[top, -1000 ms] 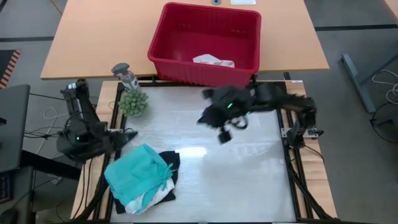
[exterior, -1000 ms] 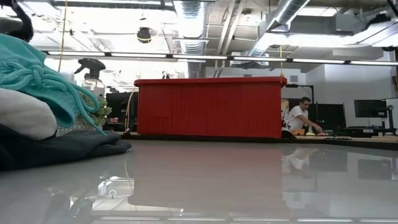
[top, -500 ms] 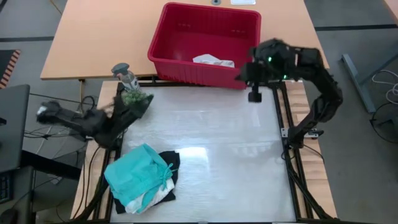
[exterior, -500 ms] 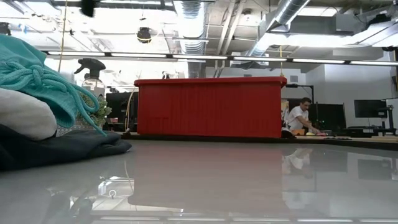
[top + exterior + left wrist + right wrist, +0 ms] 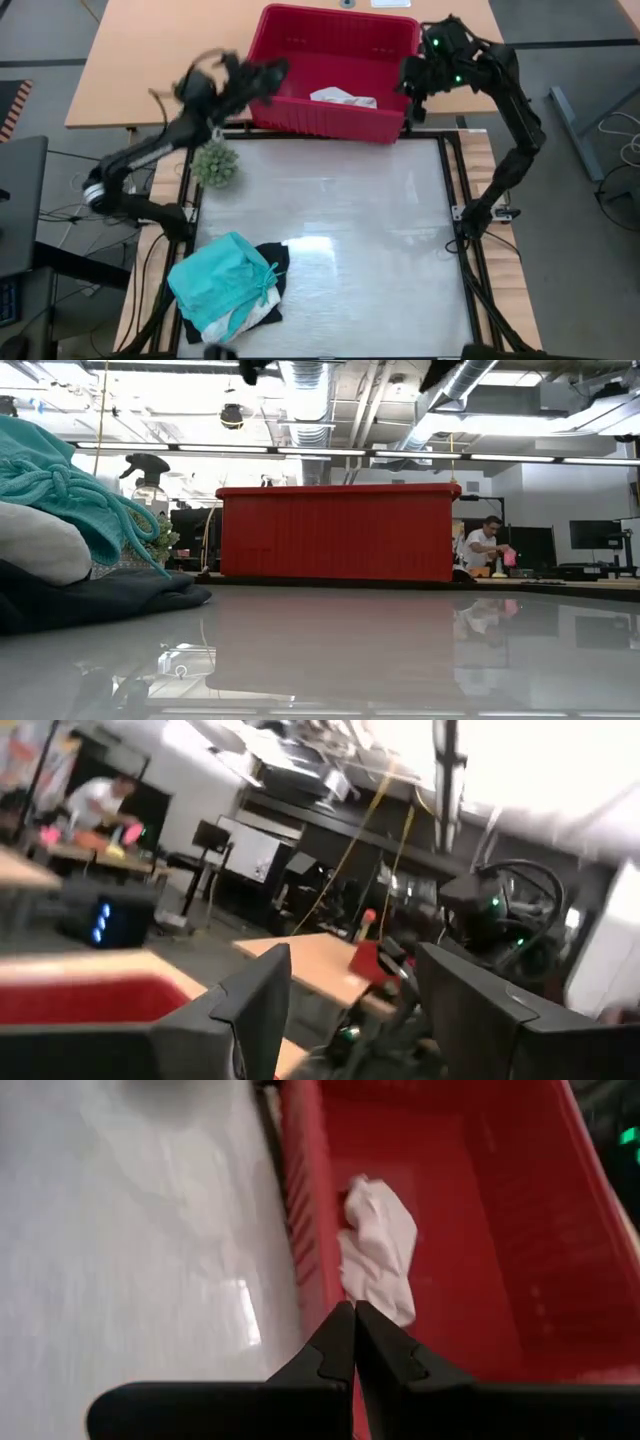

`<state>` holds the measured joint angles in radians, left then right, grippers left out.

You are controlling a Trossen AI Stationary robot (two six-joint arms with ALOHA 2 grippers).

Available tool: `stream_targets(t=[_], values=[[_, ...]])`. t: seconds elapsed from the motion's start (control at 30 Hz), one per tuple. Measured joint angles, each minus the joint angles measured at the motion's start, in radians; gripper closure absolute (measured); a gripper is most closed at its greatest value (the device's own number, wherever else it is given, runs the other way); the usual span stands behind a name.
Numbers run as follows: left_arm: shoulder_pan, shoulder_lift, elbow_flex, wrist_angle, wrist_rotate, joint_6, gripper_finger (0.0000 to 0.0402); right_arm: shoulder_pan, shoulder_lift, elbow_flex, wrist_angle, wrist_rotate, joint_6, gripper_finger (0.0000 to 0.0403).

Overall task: Fold Laundry from Bin
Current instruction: Fold the white shorts

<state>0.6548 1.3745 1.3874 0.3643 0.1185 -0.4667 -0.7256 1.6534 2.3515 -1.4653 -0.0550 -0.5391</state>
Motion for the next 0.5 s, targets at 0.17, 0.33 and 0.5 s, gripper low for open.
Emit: stream_targets(t=[0.17,0.33,0.5], values=[[0.104,0.238,0.386,-0.195,0.148,0.168,0.0187,-0.065,0.039,0.0,0.0,-0.058,0.022,0.0365],[0.175,0.46,0.736,-0.408,0.181,0.348,0.0171,-0.109,0.074,0.0,0.0,-0.106,-0.014,0.0365],[0.236,0.653,0.965,-0.443,0.188,0.489,0.0154,-0.155,0.112,0.0,0.002,-0.123,-0.069,0.0365]])
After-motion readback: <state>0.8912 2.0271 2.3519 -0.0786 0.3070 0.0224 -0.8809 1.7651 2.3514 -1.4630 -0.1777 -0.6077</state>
